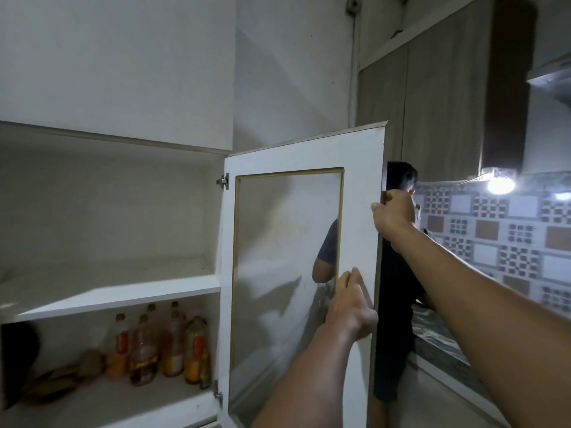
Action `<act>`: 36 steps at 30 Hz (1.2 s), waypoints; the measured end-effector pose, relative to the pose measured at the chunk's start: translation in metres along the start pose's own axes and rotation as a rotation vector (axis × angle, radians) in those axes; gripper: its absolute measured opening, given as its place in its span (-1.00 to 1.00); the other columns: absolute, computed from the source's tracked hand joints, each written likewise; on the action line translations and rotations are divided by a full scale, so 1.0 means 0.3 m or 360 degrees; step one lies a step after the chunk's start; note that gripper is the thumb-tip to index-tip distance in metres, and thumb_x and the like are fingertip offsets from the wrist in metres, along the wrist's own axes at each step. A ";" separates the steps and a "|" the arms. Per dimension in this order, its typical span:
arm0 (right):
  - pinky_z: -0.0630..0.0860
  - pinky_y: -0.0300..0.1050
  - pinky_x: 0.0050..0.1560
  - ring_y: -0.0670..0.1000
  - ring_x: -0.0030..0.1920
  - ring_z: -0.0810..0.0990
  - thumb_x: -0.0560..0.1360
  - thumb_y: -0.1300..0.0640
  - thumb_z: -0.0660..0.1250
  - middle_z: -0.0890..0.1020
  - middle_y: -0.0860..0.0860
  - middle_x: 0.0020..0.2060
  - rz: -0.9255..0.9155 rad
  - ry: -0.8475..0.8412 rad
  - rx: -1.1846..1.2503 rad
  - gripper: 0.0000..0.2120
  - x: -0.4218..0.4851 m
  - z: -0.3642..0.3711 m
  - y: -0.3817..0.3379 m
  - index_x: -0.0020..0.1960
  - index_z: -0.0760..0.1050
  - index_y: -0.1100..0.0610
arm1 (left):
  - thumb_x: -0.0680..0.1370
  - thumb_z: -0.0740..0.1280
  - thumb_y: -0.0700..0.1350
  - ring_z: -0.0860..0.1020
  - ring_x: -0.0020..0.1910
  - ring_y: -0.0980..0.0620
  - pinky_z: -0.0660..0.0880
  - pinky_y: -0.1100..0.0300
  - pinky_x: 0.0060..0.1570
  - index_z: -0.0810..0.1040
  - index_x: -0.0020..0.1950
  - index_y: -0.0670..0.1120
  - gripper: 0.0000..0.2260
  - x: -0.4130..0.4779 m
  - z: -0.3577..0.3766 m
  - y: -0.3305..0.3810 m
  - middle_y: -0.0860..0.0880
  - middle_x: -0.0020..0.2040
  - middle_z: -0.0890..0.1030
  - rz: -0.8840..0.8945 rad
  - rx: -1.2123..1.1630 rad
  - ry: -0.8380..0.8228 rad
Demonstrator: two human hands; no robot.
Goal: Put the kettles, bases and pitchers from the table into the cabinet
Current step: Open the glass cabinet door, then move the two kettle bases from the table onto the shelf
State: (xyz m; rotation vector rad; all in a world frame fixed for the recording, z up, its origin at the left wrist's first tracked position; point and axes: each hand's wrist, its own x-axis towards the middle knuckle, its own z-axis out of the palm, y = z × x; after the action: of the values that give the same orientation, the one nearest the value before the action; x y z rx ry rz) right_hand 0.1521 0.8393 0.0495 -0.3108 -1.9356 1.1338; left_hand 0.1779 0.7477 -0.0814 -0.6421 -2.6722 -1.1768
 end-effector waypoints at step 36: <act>0.35 0.23 0.38 0.25 0.45 0.30 0.58 -0.12 0.22 0.20 0.07 0.55 -0.1466 -0.2264 0.0041 -0.44 -2.215 1.899 -0.799 0.54 0.19 -0.08 | 0.57 0.29 -0.04 0.21 0.50 -0.22 0.20 -0.27 0.37 -0.01 0.59 -0.02 -0.32 -1.434 -1.566 -1.831 -0.05 0.60 0.02 -0.2162 0.0731 0.1384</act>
State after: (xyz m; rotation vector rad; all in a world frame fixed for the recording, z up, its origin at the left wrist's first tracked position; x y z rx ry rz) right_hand 0.1642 -0.0175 -0.2491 1.6641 -2.6245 0.6810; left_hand 0.3058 -0.0646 -0.2588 1.5656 -2.1662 -0.5846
